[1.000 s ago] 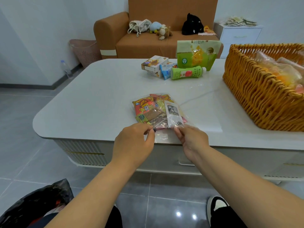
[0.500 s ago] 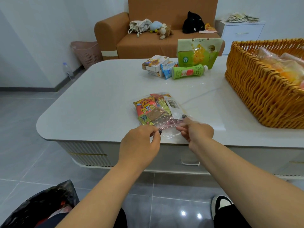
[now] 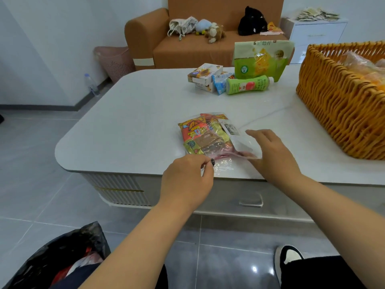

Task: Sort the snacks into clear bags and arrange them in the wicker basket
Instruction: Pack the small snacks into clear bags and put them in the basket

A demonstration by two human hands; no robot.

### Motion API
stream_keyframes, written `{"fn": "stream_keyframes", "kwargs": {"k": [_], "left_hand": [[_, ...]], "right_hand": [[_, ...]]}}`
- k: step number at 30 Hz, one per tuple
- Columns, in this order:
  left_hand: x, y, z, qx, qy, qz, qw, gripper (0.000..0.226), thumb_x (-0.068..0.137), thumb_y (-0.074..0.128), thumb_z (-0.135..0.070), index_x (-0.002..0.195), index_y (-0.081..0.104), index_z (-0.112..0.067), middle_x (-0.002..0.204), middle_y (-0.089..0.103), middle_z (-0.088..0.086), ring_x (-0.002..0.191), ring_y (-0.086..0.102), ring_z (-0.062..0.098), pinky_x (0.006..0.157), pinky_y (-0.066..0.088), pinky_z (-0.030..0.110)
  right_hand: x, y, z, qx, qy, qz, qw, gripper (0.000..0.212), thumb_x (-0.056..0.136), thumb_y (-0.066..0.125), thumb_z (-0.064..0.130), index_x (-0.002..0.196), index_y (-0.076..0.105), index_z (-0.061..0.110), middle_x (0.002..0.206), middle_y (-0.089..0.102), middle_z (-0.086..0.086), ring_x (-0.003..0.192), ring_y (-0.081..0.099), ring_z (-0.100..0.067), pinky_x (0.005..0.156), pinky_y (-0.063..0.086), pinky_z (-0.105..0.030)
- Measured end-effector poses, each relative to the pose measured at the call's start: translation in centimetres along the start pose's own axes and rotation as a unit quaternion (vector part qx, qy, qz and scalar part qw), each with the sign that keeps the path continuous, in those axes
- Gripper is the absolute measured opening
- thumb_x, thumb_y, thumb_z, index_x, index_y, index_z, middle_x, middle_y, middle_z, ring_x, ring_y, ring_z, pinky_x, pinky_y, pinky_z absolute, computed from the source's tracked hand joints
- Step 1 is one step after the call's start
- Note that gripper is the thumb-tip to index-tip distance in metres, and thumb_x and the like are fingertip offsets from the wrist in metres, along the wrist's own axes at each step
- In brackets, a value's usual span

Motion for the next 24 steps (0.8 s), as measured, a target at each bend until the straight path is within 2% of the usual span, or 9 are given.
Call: {"fn": "stream_keyframes", "kwargs": {"k": [6, 11, 13, 14, 16, 17, 19, 21, 24], "left_hand": [[-0.2, 0.2, -0.1, 0.024, 0.017, -0.005, 1.0, 0.021, 0.096, 0.053, -0.03, 0.098, 0.074, -0.025, 0.098, 0.072, -0.008, 0.084, 0.064, 0.017, 0.074, 0.053, 0.034], [-0.2, 0.3, 0.4, 0.025, 0.053, -0.017, 0.998, 0.016, 0.092, 0.061, -0.031, 0.098, 0.075, -0.026, 0.101, 0.073, -0.01, 0.095, 0.065, 0.014, 0.08, 0.054, 0.035], [-0.2, 0.7, 0.6, 0.019, 0.095, -0.001, 0.995, 0.028, 0.085, 0.069, -0.037, 0.112, 0.07, -0.029, 0.121, 0.066, -0.011, 0.114, 0.059, 0.011, 0.094, 0.051, 0.034], [-0.2, 1.3, 0.8, 0.013, 0.121, 0.032, 0.992, 0.05, 0.08, 0.073, -0.039, 0.128, 0.06, -0.032, 0.14, 0.054, -0.01, 0.129, 0.048, 0.009, 0.105, 0.044, 0.031], [0.0, 3.0, 2.0, 0.04, 0.141, 0.131, 0.98, 0.103, 0.073, 0.08, -0.041, 0.153, 0.016, -0.038, 0.164, 0.004, -0.01, 0.149, 0.009, 0.007, 0.118, 0.02, 0.027], [0.2, 3.6, 2.8, 0.083, 0.15, 0.16, 0.972, 0.118, 0.072, 0.081, -0.042, 0.152, -0.006, -0.041, 0.162, -0.016, -0.011, 0.149, -0.008, 0.006, 0.12, 0.011, 0.03], [1.0, 4.0, 4.0, 0.152, 0.179, 0.155, 0.96, 0.123, 0.076, 0.078, -0.041, 0.145, -0.024, -0.044, 0.158, -0.029, -0.009, 0.148, -0.021, 0.009, 0.123, 0.006, 0.044], [2.0, 4.0, 4.1, 0.17, 0.21, 0.133, 0.954, 0.114, 0.082, 0.074, -0.036, 0.148, -0.019, -0.042, 0.162, -0.019, -0.004, 0.15, -0.014, 0.015, 0.121, 0.013, 0.053], [3.1, 4.5, 3.8, 0.204, 0.257, 0.123, 0.937, 0.09, 0.087, 0.071, -0.027, 0.155, 0.013, -0.032, 0.164, 0.005, 0.007, 0.151, 0.007, 0.025, 0.117, 0.019, 0.054]], "right_hand": [[1.5, 1.2, 1.2, -0.101, -0.143, -0.048, 0.983, 0.025, 0.071, 0.078, 0.003, 0.094, 0.071, 0.008, 0.087, 0.073, -0.01, 0.063, 0.067, -0.034, 0.042, 0.051, -0.033], [2.2, 2.0, 0.3, -0.114, -0.144, -0.045, 0.982, 0.01, 0.077, 0.059, 0.008, 0.075, 0.068, 0.01, 0.065, 0.065, -0.007, 0.047, 0.056, -0.033, 0.039, 0.045, -0.029], [2.3, 2.1, -0.3, -0.105, -0.139, -0.022, 0.984, 0.012, 0.077, 0.057, 0.009, 0.074, 0.069, 0.011, 0.067, 0.066, -0.007, 0.047, 0.056, -0.034, 0.04, 0.046, -0.03], [2.2, 1.9, -0.6, -0.101, -0.14, -0.018, 0.985, 0.009, 0.076, 0.063, 0.008, 0.075, 0.07, 0.013, 0.069, 0.067, -0.006, 0.048, 0.057, -0.034, 0.041, 0.047, -0.031], [1.9, 1.3, -0.9, -0.096, -0.141, -0.016, 0.985, 0.006, 0.078, 0.067, 0.01, 0.078, 0.072, 0.014, 0.072, 0.069, -0.005, 0.049, 0.059, -0.035, 0.042, 0.048, -0.031], [1.7, 0.9, -0.8, -0.092, -0.146, -0.016, 0.985, 0.012, 0.083, 0.062, 0.014, 0.08, 0.073, 0.015, 0.073, 0.069, -0.005, 0.049, 0.06, -0.034, 0.042, 0.049, -0.031], [1.0, 0.5, -0.3, -0.084, -0.17, -0.014, 0.982, 0.026, 0.086, 0.049, 0.021, 0.085, 0.075, 0.015, 0.075, 0.071, -0.004, 0.05, 0.061, -0.033, 0.039, 0.049, -0.031], [0.2, 0.3, 0.0, -0.086, -0.185, -0.014, 0.979, 0.024, 0.084, 0.053, 0.019, 0.091, 0.075, 0.015, 0.08, 0.073, -0.003, 0.057, 0.066, -0.032, 0.038, 0.049, -0.032], [-0.8, 0.0, 0.1, -0.086, -0.199, 0.001, 0.976, 0.021, 0.08, 0.068, 0.006, 0.098, 0.074, 0.015, 0.087, 0.073, -0.002, 0.079, 0.07, -0.03, 0.042, 0.052, -0.035]]}}
Point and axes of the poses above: each hand's wrist, its own x-axis towards the middle knuckle, its own y-axis out of the palm, z = x × y, the point moved 8 cm from there along x, towards the middle knuckle
